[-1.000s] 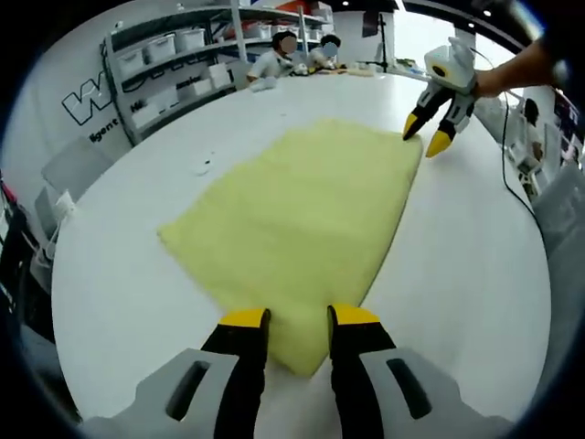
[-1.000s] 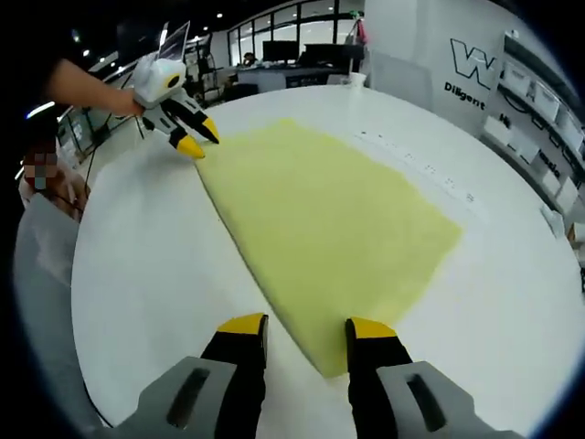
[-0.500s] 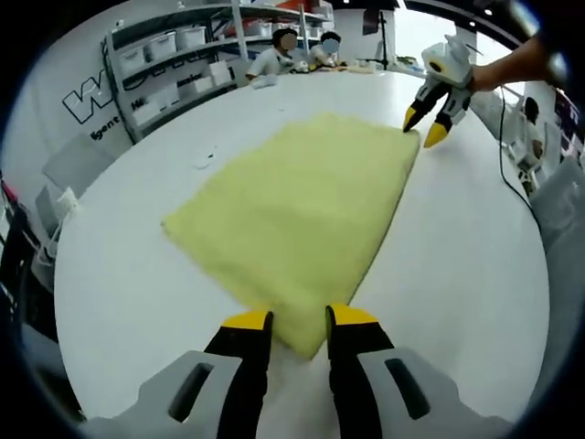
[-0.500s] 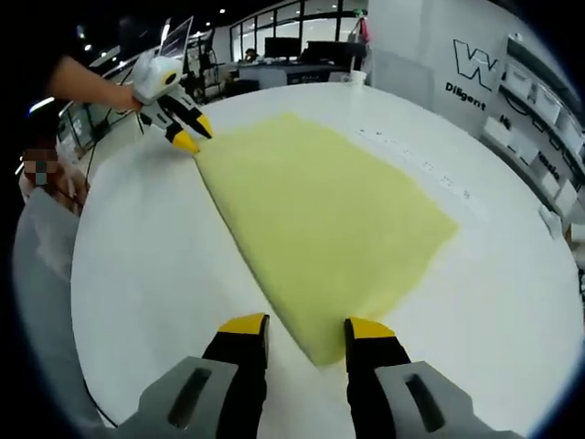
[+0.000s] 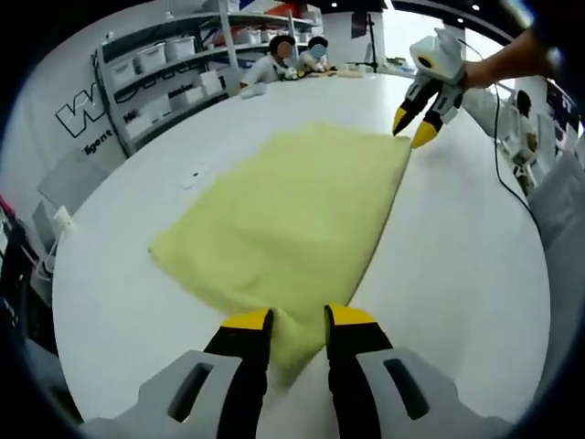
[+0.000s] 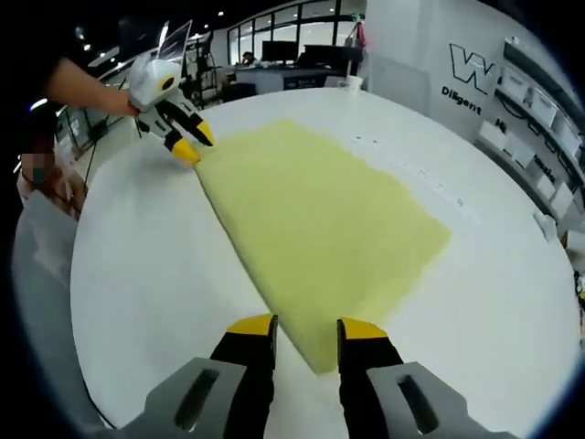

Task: Fold the garment on the visible template until the final outline fits inside the template.

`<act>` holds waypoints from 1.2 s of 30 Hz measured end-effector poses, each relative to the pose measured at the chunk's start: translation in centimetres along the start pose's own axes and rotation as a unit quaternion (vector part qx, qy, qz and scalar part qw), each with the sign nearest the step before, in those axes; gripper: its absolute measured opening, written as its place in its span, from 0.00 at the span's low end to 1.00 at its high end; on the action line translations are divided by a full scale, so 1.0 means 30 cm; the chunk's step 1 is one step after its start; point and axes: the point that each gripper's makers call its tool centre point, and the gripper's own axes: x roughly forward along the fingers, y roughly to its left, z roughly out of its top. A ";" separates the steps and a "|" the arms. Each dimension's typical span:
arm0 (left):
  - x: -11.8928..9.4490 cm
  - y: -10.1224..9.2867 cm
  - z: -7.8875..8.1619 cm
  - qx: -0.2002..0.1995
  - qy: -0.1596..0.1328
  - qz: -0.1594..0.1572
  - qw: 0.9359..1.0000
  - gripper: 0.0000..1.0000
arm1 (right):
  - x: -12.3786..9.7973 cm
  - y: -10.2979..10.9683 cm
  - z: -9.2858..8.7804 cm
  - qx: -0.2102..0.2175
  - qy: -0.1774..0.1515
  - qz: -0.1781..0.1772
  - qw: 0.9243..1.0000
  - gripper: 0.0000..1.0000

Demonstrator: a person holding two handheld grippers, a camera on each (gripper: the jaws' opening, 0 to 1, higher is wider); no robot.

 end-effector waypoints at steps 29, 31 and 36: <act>0.007 0.002 0.013 0.009 -0.004 0.005 1.000 0.30 | 0.001 0.030 -0.083 0.008 0.030 0.006 1.000 0.27; 0.005 0.011 0.002 -0.001 -0.002 0.005 1.000 0.32 | 0.002 0.028 -0.084 0.009 0.029 0.005 1.000 0.26; -0.011 0.039 -0.018 -0.023 0.002 0.015 1.000 0.36 | 0.004 0.023 -0.089 -0.005 0.029 0.001 1.000 0.24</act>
